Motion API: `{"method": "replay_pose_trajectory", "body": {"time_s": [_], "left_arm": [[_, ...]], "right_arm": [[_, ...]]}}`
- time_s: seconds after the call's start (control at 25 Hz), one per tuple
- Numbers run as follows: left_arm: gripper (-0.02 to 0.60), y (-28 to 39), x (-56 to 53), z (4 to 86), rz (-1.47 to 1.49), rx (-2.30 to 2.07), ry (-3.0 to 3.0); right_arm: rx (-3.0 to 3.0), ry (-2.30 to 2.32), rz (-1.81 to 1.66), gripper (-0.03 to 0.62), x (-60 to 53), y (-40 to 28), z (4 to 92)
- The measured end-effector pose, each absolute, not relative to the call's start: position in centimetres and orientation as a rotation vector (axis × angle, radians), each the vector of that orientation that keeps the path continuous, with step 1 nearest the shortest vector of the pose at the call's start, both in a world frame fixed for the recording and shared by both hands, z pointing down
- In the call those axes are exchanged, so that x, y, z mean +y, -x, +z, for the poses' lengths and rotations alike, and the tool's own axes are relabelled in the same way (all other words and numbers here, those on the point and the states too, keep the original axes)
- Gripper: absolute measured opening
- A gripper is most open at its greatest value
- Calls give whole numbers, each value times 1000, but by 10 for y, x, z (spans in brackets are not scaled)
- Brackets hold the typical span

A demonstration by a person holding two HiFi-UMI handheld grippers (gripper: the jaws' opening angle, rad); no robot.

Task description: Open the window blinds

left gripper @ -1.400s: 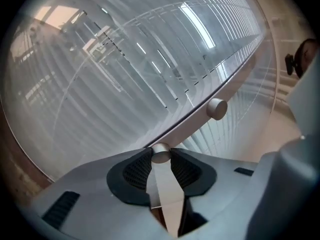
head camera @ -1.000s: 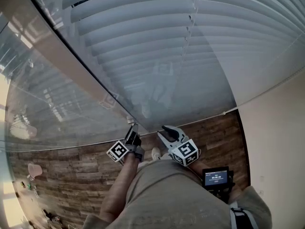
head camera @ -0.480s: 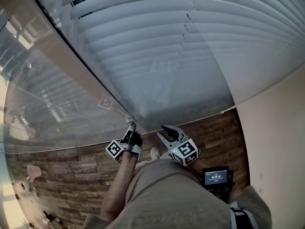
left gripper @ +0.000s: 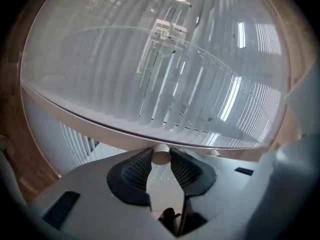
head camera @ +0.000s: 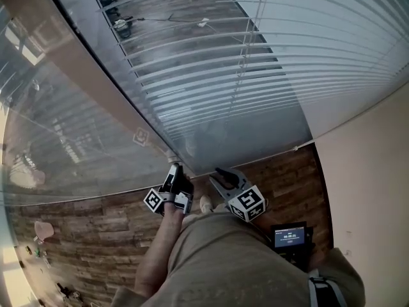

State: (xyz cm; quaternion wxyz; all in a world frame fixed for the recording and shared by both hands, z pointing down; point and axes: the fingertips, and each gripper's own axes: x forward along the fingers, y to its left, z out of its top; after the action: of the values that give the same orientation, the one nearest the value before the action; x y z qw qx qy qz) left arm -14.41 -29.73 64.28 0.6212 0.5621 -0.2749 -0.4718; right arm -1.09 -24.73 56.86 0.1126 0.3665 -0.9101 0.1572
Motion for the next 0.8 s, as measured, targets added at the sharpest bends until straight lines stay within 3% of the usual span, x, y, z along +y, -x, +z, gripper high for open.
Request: {"method": "replay_pose_trajectory", "body": {"time_s": [0.8], "left_arm": [[156,149,-282,601,-716,-993,-1645]], "right_arm": [[-2662,-1113,475,126,-245,3,563]]}}
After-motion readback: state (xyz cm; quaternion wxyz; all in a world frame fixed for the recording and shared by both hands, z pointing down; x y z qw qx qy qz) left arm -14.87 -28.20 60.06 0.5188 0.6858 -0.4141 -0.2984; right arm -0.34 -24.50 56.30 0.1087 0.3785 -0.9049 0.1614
